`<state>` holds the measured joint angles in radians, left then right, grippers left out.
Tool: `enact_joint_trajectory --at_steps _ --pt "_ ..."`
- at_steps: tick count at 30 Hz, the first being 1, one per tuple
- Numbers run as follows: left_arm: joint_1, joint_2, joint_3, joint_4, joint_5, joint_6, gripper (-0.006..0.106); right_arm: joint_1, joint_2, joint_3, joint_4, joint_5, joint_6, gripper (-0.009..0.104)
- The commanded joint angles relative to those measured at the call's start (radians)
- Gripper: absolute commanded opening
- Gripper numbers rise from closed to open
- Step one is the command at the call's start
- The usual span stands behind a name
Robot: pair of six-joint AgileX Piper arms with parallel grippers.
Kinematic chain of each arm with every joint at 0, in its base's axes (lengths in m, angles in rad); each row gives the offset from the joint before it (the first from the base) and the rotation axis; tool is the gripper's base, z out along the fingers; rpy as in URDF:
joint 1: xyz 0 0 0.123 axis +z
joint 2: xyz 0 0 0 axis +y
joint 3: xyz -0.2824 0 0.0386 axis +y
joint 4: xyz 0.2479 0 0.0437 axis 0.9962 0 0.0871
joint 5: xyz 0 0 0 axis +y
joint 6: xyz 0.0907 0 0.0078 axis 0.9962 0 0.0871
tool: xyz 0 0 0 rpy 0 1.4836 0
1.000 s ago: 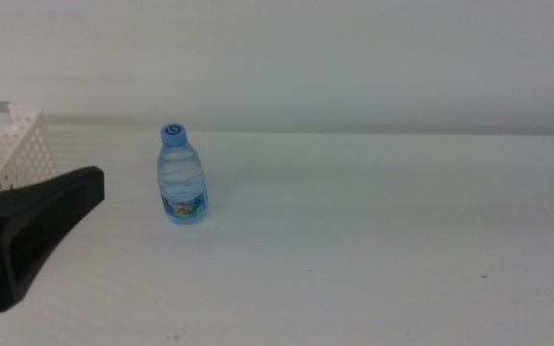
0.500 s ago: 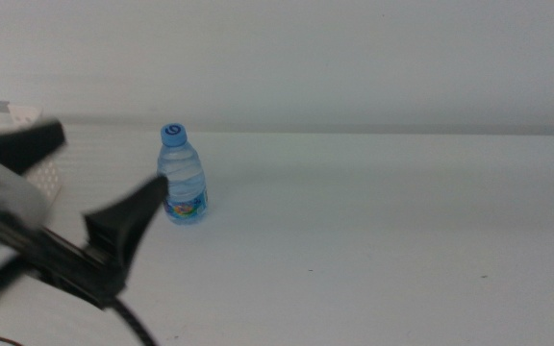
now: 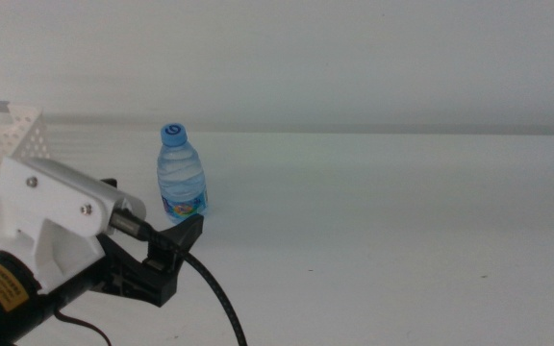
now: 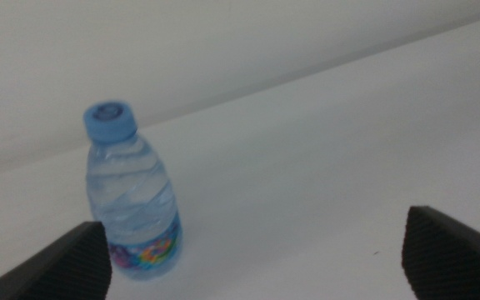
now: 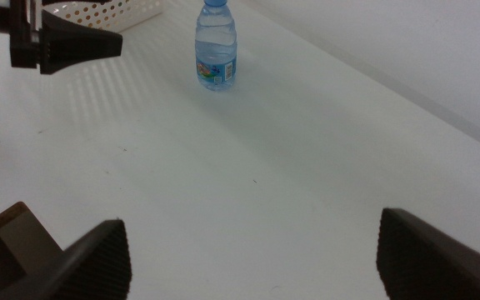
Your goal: Use arms to grab the bottles and put them into the dustbin to the left of the table.
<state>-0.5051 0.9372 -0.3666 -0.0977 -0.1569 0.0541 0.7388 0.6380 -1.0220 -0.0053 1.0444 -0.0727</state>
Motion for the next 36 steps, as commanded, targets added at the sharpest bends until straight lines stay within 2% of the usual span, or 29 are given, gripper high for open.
enact_joint_trajectory --at_steps 1,7,14,26,36 --pt "0.019 0.020 0.033 -0.025 -0.082 -0.010 0.094 -0.004 -0.003 0.001 -0.007 -0.014 -0.003 0.079" --pt "0.066 0.122 0.153 -0.070 -0.400 -0.006 0.094 -0.004 -0.003 0.001 -0.007 -0.014 -0.003 0.079" --pt "0.138 0.336 0.152 0.002 -0.598 -0.013 0.094 -0.004 -0.003 0.001 -0.007 -0.014 -0.003 0.079" --pt "0.138 0.786 0.140 0.013 -1.110 -0.115 0.094 -0.004 -0.003 0.001 -0.007 -0.014 -0.003 0.079" --pt "0.138 0.887 0.000 0.083 -1.058 -0.115 0.094 -0.004 -0.003 0.001 -0.007 -0.014 -0.003 0.079"
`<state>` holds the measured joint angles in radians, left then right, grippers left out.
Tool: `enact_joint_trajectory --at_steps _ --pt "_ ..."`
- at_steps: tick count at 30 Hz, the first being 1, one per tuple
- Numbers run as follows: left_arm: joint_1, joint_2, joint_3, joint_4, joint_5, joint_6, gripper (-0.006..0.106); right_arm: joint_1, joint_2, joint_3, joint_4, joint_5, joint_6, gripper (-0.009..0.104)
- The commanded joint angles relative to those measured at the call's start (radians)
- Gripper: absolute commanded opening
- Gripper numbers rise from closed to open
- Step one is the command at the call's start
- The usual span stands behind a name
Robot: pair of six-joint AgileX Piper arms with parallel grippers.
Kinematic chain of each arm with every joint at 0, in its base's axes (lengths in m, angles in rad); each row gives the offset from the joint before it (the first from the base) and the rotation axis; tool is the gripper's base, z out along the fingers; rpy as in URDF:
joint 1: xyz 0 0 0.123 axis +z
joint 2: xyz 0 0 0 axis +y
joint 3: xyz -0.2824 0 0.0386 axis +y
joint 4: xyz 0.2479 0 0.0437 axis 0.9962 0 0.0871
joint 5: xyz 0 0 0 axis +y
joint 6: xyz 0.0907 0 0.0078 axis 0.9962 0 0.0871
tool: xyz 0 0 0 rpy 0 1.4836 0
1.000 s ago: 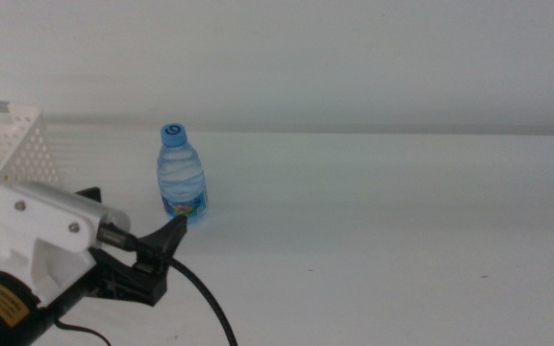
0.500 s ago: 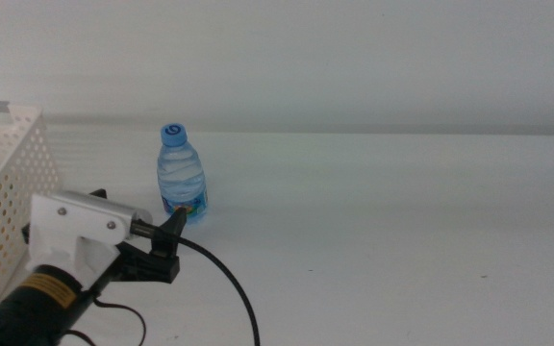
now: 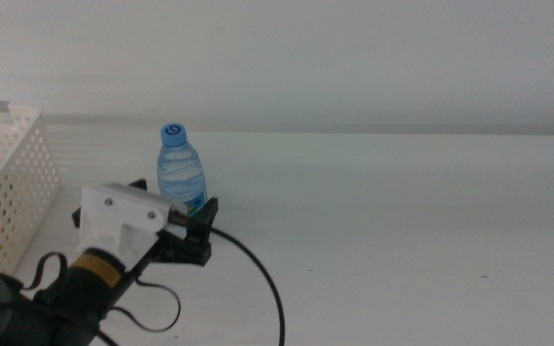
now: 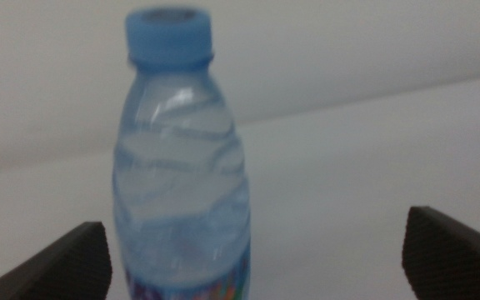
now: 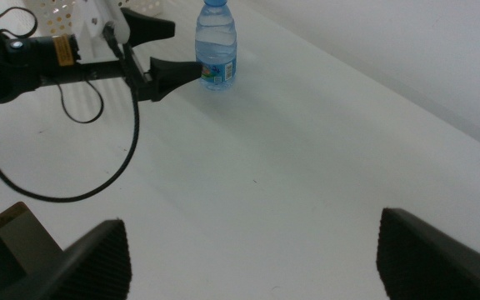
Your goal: Use arms to grab the bottles and put them into the dustbin to the left of the table.
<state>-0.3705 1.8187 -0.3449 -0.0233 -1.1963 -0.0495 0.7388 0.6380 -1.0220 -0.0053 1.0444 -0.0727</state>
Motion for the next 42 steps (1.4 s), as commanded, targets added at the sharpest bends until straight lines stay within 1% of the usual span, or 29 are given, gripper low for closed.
enact_joint_trajectory --at_steps 1,7,10,18,23,39,42 --pt "0.003 0.006 -0.038 0.009 0.003 -0.011 0.094 -0.004 -0.003 0.001 -0.007 -0.014 -0.003 0.079" --pt "0.003 0.021 -0.120 -0.062 0.128 -0.022 0.094 -0.004 -0.003 0.001 -0.007 -0.014 -0.003 0.079" --pt "0.003 0.025 -0.150 -0.076 0.180 -0.033 0.094 -0.004 -0.003 0.001 -0.007 -0.014 -0.003 0.079" --pt "0.003 0.027 -0.214 -0.118 0.263 -0.016 0.094 -0.004 -0.003 0.001 -0.007 -0.014 -0.003 0.079" --pt "0.005 0.068 -0.243 -0.150 0.248 0.007 0.094 -0.004 -0.003 0.001 -0.007 -0.014 -0.003 0.079" --pt "0.011 0.231 -0.375 -0.152 0.235 0.007 0.094 -0.004 -0.003 0.001 -0.007 -0.014 -0.003 0.079" --pt "0.011 0.242 -0.381 -0.171 0.219 0.027 0.094 -0.004 -0.003 0.001 -0.007 -0.014 -0.003 0.079"
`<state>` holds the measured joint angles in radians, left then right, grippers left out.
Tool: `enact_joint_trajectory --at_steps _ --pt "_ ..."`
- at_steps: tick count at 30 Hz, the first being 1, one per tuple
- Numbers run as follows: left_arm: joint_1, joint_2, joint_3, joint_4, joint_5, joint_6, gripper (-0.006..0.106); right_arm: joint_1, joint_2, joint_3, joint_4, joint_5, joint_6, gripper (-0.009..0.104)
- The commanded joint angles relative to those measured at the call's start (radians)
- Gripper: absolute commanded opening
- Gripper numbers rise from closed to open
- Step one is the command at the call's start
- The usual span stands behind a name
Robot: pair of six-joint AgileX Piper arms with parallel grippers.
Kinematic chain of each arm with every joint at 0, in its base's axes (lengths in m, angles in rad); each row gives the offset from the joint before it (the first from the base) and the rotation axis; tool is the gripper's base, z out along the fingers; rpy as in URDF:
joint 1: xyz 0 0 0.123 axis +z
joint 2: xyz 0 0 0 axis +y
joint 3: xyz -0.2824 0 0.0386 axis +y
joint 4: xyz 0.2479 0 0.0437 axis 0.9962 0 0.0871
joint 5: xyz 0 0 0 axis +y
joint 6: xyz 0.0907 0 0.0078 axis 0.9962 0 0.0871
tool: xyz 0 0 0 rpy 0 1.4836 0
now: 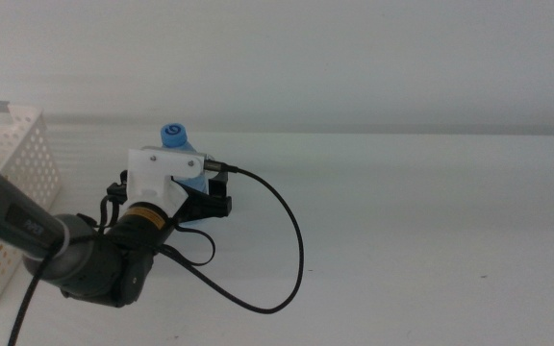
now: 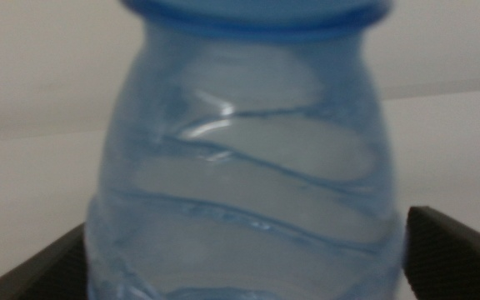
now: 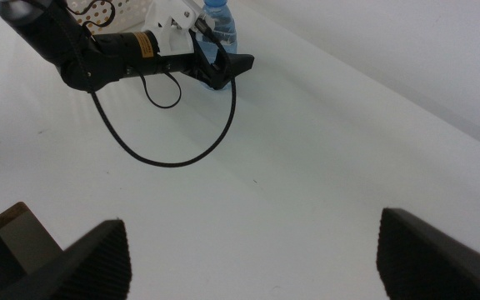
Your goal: Use arms to grab the bottles and put them into the dustbin to the left of the table.
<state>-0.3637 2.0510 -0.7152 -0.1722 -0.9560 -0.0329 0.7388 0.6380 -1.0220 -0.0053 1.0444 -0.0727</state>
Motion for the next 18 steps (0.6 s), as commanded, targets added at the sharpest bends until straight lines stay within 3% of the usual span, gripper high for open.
enact_joint_trajectory --at_steps 1,8,12,15,18 --pt "0.004 0.015 -0.013 -0.027 -0.019 0.019 0.094 -0.004 -0.003 0.001 -0.007 -0.014 -0.003 0.079" --pt "0.004 0.064 -0.036 -0.089 -0.071 0.033 0.093 -0.004 -0.003 0.001 -0.007 -0.014 -0.003 0.079" --pt "0.004 0.064 -0.036 -0.127 -0.097 0.051 0.083 -0.004 -0.003 0.001 -0.007 -0.014 -0.003 0.079" --pt "0.004 0.064 -0.036 -0.155 -0.115 0.073 0.063 -0.004 -0.003 0.001 -0.007 -0.014 -0.003 0.079" --pt "0.004 0.062 -0.024 -0.159 -0.167 0.073 0.028 -0.004 -0.003 0.001 -0.007 -0.014 -0.003 0.079"
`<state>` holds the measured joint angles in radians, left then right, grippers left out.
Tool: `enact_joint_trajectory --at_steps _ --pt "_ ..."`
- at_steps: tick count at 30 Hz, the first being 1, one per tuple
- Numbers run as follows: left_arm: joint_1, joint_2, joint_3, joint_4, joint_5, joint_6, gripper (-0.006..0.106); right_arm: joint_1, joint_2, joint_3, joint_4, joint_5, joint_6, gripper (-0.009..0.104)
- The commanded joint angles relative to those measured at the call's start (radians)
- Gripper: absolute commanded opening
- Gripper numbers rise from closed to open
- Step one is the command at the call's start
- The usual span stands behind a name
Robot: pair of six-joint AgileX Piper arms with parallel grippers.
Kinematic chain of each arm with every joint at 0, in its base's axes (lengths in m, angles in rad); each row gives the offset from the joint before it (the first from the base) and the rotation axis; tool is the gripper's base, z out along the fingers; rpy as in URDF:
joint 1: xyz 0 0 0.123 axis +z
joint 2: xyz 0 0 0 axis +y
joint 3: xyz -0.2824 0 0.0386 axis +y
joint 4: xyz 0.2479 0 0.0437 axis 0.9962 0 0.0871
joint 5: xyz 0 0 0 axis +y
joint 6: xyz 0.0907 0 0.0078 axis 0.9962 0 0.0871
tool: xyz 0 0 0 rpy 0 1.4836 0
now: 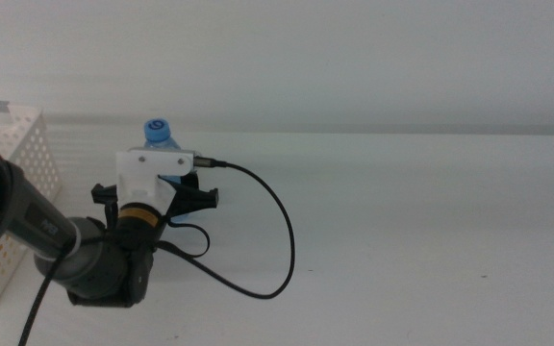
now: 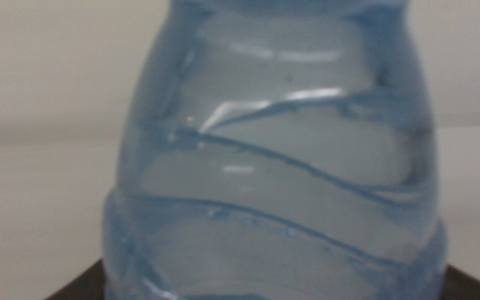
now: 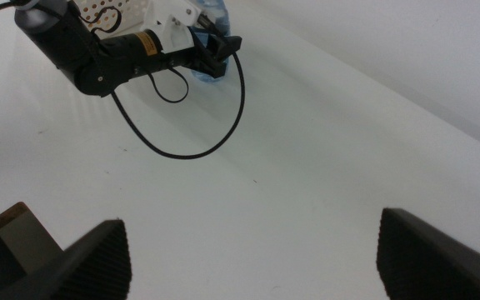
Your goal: Use arms to grab the bottles and put them into the dustbin to the left of the table.
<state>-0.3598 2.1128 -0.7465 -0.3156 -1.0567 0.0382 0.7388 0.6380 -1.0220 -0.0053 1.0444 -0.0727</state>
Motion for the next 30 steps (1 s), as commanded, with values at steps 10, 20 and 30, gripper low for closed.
enact_joint_trajectory --at_steps 10,20,30 --pt "-0.002 -0.352 0.330 0.075 0.044 -0.099 -0.002 -0.004 -0.003 0.001 -0.007 -0.014 -0.003 0.079" --pt "0.197 -0.941 0.099 0.101 1.389 0.143 -0.002 -0.004 -0.003 0.001 -0.005 -0.014 -0.003 0.079" --pt "0.634 -0.766 -0.467 0.046 2.146 0.566 -0.002 -0.004 -0.003 0.001 -0.005 -0.014 -0.003 0.079"
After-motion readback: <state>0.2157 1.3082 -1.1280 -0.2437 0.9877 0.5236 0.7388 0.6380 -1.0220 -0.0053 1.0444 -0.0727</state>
